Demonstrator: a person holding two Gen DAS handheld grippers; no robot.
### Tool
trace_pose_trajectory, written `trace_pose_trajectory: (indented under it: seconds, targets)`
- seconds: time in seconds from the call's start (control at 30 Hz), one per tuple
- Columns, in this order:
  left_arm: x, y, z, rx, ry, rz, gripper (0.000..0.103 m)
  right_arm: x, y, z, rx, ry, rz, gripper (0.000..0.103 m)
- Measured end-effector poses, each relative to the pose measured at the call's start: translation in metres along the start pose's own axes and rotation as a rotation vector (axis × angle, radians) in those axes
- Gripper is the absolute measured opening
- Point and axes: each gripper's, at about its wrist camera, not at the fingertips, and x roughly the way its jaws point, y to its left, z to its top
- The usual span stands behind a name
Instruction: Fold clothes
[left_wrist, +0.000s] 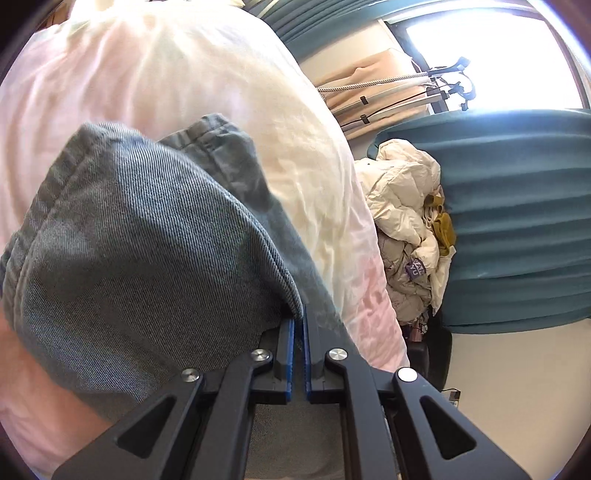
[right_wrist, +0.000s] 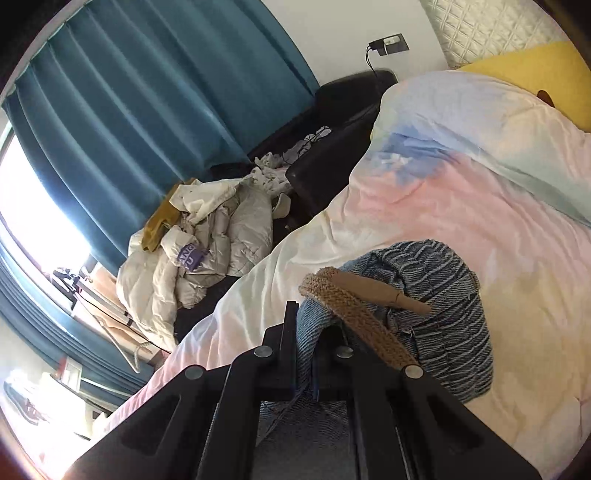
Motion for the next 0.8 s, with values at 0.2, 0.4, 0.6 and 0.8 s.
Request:
trace_pose_trajectory:
  seconds: [0.2, 0.4, 0.6, 0.8]
  targets:
    - [0.070, -0.039, 0.033, 0.122, -0.008, 0.151, 0.004, 0.088, 0.020, -0.007, -0.117, 0.006, -0.061, 0.004]
    - [0.096, -0.026, 0.042, 0.151, 0.004, 0.152, 0.004, 0.140, 0.015, -0.019, -0.161, 0.053, -0.082, 0.004]
    - [0.048, -0.041, 0.032, 0.332, -0.075, 0.111, 0.024, 0.134, 0.017, -0.015, -0.179, 0.085, -0.071, 0.013]
    - [-0.023, -0.028, 0.003, 0.392, -0.110, 0.030, 0.050, 0.078, 0.019, -0.014, -0.178, 0.065, -0.031, 0.030]
